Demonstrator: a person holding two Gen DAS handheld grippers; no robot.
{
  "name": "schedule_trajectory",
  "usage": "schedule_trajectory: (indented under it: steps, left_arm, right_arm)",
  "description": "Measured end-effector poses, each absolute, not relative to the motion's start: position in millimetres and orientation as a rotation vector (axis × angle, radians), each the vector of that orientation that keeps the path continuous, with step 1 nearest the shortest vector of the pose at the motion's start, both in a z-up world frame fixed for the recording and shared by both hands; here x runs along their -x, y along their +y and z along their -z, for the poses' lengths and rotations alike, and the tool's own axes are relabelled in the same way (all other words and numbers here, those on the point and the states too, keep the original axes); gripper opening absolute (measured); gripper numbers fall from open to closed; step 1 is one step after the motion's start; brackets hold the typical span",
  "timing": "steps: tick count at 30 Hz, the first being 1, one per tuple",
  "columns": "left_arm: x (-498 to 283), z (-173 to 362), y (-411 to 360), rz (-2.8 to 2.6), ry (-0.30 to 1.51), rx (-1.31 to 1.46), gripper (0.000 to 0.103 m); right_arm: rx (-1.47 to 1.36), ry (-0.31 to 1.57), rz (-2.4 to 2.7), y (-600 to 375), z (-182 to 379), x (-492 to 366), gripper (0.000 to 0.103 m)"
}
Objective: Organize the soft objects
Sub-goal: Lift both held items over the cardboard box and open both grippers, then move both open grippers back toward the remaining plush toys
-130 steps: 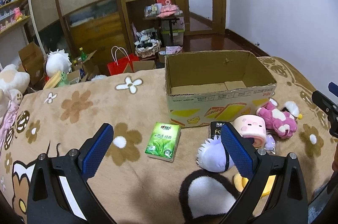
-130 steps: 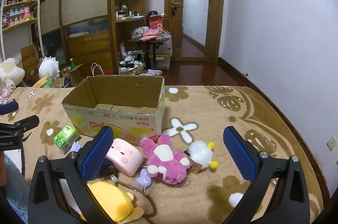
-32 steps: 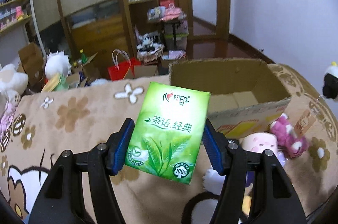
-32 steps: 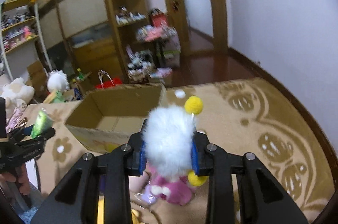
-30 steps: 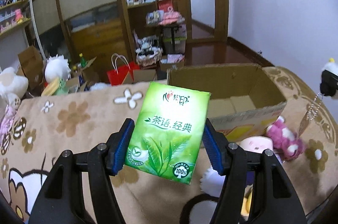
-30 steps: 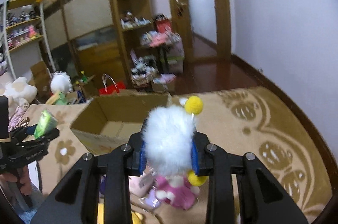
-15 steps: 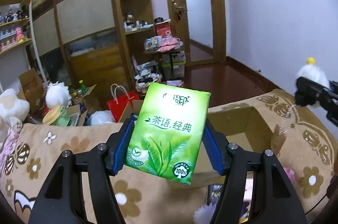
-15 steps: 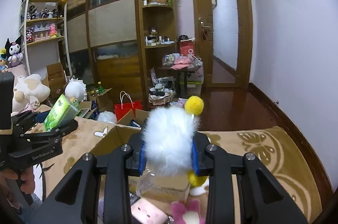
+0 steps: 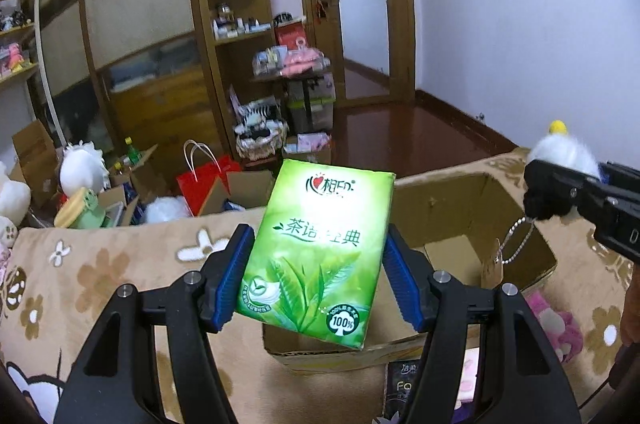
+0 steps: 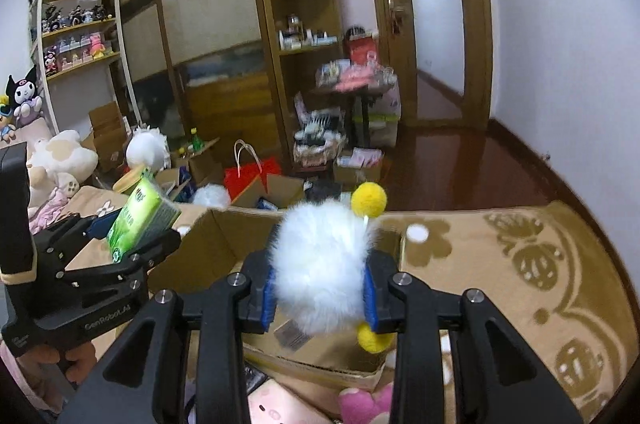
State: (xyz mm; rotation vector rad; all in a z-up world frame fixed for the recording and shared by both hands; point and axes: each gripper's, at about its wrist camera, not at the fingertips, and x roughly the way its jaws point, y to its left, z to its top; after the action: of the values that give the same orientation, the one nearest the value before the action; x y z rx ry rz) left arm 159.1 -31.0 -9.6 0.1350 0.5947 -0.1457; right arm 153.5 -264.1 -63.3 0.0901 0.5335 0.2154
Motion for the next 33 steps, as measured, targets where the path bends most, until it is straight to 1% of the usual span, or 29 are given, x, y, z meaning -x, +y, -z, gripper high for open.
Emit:
schedule_trajectory:
  steps: [2, 5, 6, 7, 8, 11, 13, 14, 16, 17, 19, 22, 33]
  left_arm:
    - [-166, 15, -31, 0.152, 0.617, -0.135, 0.063]
    - [-171, 22, -31, 0.145, 0.626, -0.13, 0.064]
    - [-171, 24, -30, 0.142, 0.626, -0.128, 0.068]
    - [-172, 26, -29, 0.14, 0.63, -0.127, 0.074]
    - [-172, 27, -29, 0.138, 0.632, -0.127, 0.077]
    - [-171, 31, -29, 0.134, 0.636, -0.136, 0.078]
    - [-168, 33, -27, 0.131, 0.649, -0.14, 0.08]
    - [-167, 34, -27, 0.13, 0.659, -0.139, 0.081]
    - [-162, 35, -24, 0.125, 0.682, -0.13, 0.094]
    - [-158, 34, -23, 0.124, 0.682, -0.125, 0.096]
    - [-150, 31, -20, 0.129, 0.676, -0.124, 0.098]
    - [-140, 27, -18, 0.125, 0.677, -0.14, 0.099]
    - [-94, 5, -9, 0.119, 0.696, -0.133, 0.099]
  right_arm:
    - [-0.106, 0.558, -0.229, -266, 72, -159, 0.035]
    - [-0.128, 0.581, -0.236, -269, 81, -164, 0.038]
    - [-0.139, 0.592, -0.241, -270, 85, -165, 0.038]
    - [-0.15, 0.604, -0.249, -270, 88, -167, 0.04]
    - [-0.156, 0.612, -0.252, -270, 91, -166, 0.041]
    - [-0.165, 0.62, -0.235, -272, 96, -165, 0.054]
    - [-0.186, 0.62, -0.233, -274, 96, -164, 0.065]
    - [-0.193, 0.617, -0.226, -276, 95, -162, 0.068]
    - [-0.196, 0.607, -0.205, -278, 92, -158, 0.078]
    - [-0.194, 0.599, -0.195, -278, 90, -155, 0.081]
    - [-0.188, 0.589, -0.182, -279, 86, -150, 0.094]
    - [-0.192, 0.582, -0.167, -280, 81, -142, 0.103]
    - [-0.147, 0.597, -0.147, -274, 62, -89, 0.103]
